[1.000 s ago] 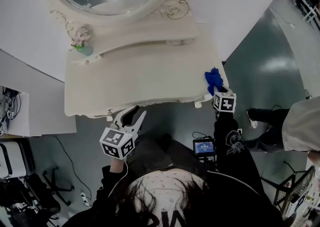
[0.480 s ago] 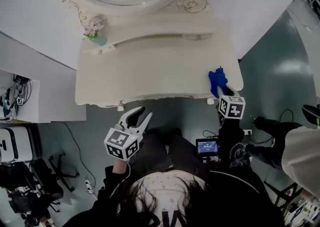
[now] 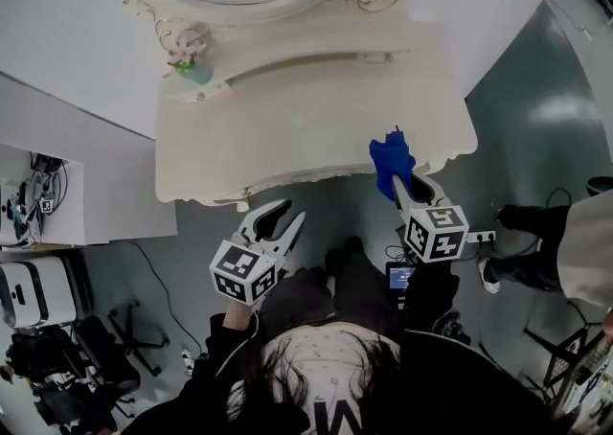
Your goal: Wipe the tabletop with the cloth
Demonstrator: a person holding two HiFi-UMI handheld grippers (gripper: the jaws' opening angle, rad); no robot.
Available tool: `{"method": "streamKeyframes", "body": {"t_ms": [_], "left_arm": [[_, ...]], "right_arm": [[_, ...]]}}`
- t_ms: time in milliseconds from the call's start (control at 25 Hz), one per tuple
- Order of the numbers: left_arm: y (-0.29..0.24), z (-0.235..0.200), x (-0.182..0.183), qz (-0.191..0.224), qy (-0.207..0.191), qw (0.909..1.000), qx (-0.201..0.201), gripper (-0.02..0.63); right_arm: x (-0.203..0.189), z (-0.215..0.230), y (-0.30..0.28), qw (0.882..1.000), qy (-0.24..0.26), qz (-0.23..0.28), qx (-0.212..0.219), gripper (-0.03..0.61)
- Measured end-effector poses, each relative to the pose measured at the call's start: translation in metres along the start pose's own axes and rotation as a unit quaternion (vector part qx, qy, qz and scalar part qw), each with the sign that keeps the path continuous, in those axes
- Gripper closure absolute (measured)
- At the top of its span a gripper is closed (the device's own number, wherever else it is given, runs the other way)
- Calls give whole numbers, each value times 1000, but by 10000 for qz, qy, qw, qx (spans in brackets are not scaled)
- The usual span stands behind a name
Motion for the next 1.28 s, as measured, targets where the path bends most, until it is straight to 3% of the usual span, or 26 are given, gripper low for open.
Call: {"method": "streamKeyframes", "body": {"t_ms": [520,760,1280], "left_arm": [[105,-26,-44,263,-135,9987,-422,490],[139,-19,-67,382,-260,9955,-827,490],[173,8,-96,443,-380,9877,-1453,491]], "right_arm": [[-41,-134,55,9994,3,246,-224,492],[-70,-189,81,9992,-3,318,-240,492],[-110,-235,141,9979,-82,380,-527,491]]}}
Point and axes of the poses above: the fingertips, and each gripper's own axes: y backward along the fingers, z to its right, x out of its top, the point moved 9 cm from there along y, backward along the fingers, and after that the axes turned 4 degrees about -x, right-handed, at the moved point
